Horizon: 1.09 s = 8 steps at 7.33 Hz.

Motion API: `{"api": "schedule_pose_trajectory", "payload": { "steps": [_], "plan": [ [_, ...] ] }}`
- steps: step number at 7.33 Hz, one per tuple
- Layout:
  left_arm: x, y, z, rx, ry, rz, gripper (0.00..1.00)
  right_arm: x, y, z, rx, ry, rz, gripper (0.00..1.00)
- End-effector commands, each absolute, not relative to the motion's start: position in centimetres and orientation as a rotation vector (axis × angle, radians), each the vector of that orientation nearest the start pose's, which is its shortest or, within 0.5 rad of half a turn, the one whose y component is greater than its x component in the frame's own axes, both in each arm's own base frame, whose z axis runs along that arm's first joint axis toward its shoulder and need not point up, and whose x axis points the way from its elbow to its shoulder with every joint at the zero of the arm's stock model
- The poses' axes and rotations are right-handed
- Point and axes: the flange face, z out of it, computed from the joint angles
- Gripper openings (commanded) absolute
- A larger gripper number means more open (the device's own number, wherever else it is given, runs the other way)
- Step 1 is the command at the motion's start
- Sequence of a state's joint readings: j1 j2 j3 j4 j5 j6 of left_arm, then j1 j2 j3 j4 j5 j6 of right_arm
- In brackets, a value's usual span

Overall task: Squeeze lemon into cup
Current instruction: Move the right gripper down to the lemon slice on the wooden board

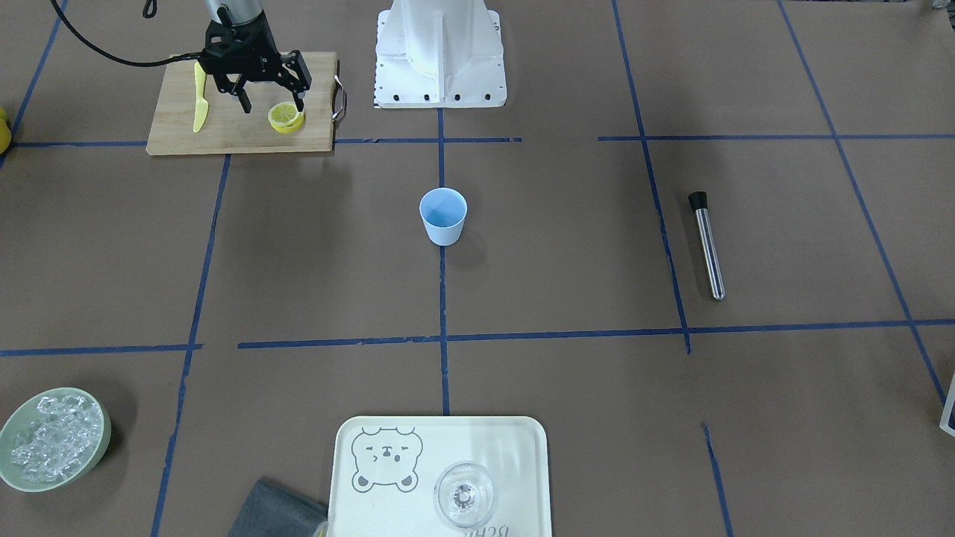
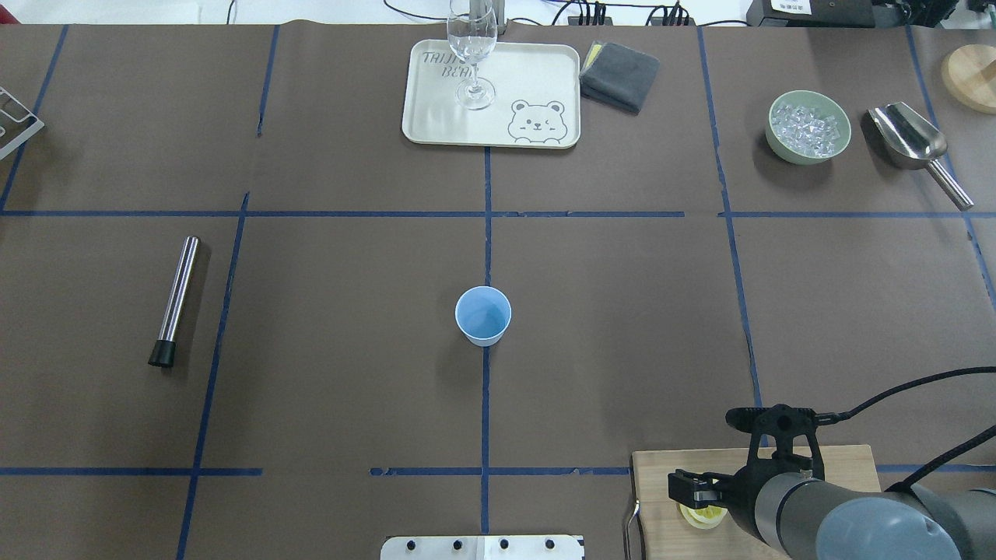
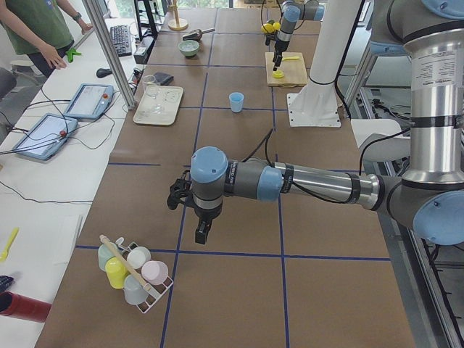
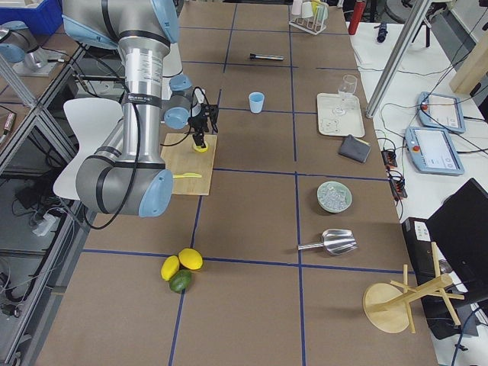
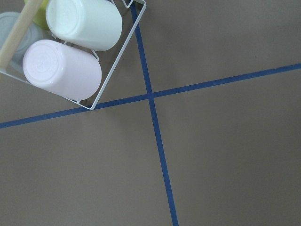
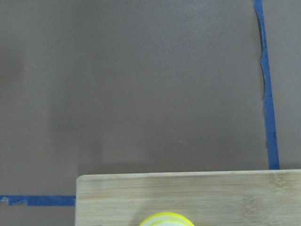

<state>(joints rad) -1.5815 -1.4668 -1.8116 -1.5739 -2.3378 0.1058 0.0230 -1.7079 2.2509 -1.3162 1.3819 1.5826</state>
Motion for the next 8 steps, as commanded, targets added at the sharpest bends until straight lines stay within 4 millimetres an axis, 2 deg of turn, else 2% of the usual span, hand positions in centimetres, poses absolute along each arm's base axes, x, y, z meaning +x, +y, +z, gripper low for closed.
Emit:
{"api": "schedule_pose_trajectory", "payload": {
  "steps": [1, 5, 6, 7, 8],
  "plan": [
    [-6.9, -45.2, 58.9, 0.177, 0.757, 0.144, 1.0, -42.8, -15.4, 39.6, 0.19, -0.793, 0.109, 0.99],
    [-6.9, -45.1, 59.0, 0.175, 0.758, 0.142, 1.0, -43.4, -14.5, 39.7, 0.203, -0.792, 0.094, 0.98],
    [-6.9, -45.0, 59.0, 0.174, 0.758, 0.141, 1.0, -43.5, -14.4, 39.8, 0.203, -0.791, 0.093, 0.93],
    [-6.9, -45.0, 59.0, 0.174, 0.758, 0.143, 1.0, -43.6, -14.2, 39.9, 0.206, -0.79, 0.09, 0.8],
    [-6.9, -45.0, 59.1, 0.172, 0.758, 0.141, 1.0, -43.6, -14.2, 39.9, 0.207, -0.788, 0.088, 0.77]
  ]
}}
